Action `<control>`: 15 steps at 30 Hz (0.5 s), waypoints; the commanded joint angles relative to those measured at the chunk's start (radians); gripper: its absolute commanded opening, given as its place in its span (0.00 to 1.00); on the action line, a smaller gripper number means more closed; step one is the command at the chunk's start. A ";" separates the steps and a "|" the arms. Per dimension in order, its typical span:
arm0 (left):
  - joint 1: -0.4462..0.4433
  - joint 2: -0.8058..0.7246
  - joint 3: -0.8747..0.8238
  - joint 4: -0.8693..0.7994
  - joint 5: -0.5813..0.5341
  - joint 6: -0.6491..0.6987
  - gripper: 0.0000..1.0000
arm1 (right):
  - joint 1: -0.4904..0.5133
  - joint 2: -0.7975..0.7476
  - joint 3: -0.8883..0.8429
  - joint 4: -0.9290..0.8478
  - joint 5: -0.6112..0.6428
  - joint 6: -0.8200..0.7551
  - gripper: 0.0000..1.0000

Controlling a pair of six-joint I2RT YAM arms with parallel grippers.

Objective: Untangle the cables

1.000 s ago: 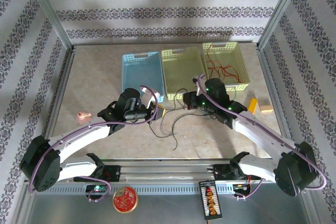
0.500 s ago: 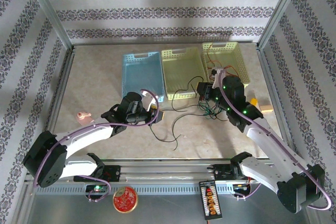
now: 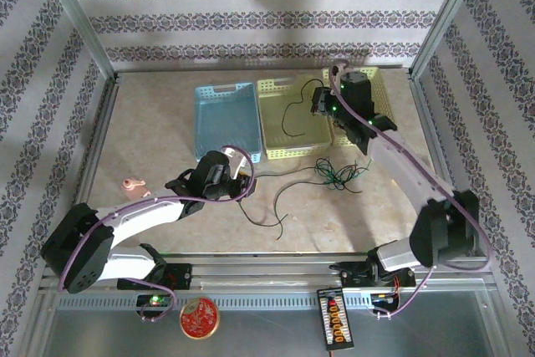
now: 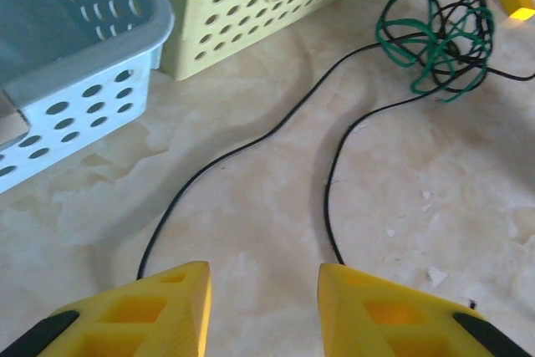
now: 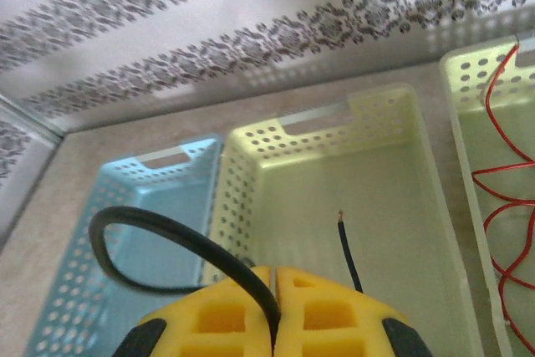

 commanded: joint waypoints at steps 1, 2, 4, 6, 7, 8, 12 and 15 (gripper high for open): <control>-0.014 0.027 -0.004 -0.032 -0.056 0.005 0.38 | -0.005 0.098 0.059 -0.006 0.013 0.005 0.08; -0.016 0.037 -0.001 -0.038 -0.067 0.007 0.38 | -0.005 0.124 0.068 -0.010 -0.001 0.018 0.18; -0.018 0.057 0.002 -0.051 -0.089 0.007 0.39 | -0.005 0.154 0.072 -0.020 -0.028 0.047 0.38; -0.020 0.080 0.003 -0.059 -0.107 0.004 0.39 | -0.003 0.153 0.053 -0.028 -0.030 0.066 0.43; -0.021 0.089 0.001 -0.058 -0.109 0.004 0.39 | -0.002 0.141 0.035 -0.027 -0.022 0.072 0.45; -0.023 0.099 0.001 -0.059 -0.112 0.005 0.39 | -0.002 0.121 0.012 -0.024 -0.013 0.076 0.46; -0.031 0.142 0.002 -0.058 -0.119 0.010 0.39 | 0.000 0.010 -0.086 -0.022 0.013 0.078 0.47; -0.038 0.177 0.005 -0.050 -0.122 0.013 0.39 | 0.000 -0.085 -0.166 -0.028 0.027 0.078 0.48</control>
